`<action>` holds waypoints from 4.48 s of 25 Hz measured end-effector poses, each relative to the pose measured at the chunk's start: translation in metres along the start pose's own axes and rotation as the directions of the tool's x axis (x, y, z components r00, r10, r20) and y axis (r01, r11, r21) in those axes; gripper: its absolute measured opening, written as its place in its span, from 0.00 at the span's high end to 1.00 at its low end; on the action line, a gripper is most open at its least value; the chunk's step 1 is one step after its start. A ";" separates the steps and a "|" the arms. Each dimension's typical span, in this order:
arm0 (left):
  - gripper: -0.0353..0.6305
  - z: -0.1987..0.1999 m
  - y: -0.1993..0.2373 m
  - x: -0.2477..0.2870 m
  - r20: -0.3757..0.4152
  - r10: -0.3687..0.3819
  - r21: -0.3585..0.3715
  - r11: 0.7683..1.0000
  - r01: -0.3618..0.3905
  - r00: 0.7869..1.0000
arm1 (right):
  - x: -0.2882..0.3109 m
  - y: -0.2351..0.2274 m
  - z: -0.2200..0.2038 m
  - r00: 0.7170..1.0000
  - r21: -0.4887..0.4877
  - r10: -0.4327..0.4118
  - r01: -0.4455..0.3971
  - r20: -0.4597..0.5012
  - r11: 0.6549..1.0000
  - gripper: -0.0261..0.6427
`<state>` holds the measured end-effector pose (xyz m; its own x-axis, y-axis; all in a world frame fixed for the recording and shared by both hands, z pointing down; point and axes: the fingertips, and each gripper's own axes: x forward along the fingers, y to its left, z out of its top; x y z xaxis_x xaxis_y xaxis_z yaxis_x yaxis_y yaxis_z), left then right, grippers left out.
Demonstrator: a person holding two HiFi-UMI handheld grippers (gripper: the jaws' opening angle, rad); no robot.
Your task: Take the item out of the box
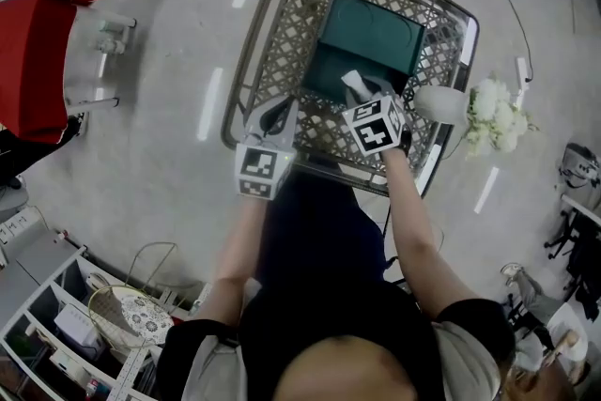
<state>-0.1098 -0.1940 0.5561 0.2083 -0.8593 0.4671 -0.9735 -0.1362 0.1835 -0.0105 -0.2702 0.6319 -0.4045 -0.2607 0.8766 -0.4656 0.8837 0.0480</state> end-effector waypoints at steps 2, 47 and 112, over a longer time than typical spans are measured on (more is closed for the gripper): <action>0.94 0.000 -0.001 -0.003 0.000 0.000 -0.004 1.000 0.000 1.000 | -0.005 0.002 0.002 1.000 0.003 -0.002 0.002 0.006 1.000 0.76; 0.94 0.052 -0.050 -0.048 0.078 -0.119 0.103 0.989 0.111 0.990 | -0.158 0.022 0.001 0.954 0.284 -0.125 0.044 0.272 0.958 0.76; 0.94 0.120 -0.159 -0.068 0.221 -0.392 0.232 0.911 0.342 0.893 | -0.327 0.000 -0.048 0.526 0.608 -0.605 0.194 0.598 0.770 0.76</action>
<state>0.0197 -0.1731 0.3909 0.5464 -0.8233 0.1538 -0.8372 -0.5320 0.1267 0.1598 -0.1665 0.3687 -0.4013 -0.9043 0.1456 -0.9157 0.3929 -0.0839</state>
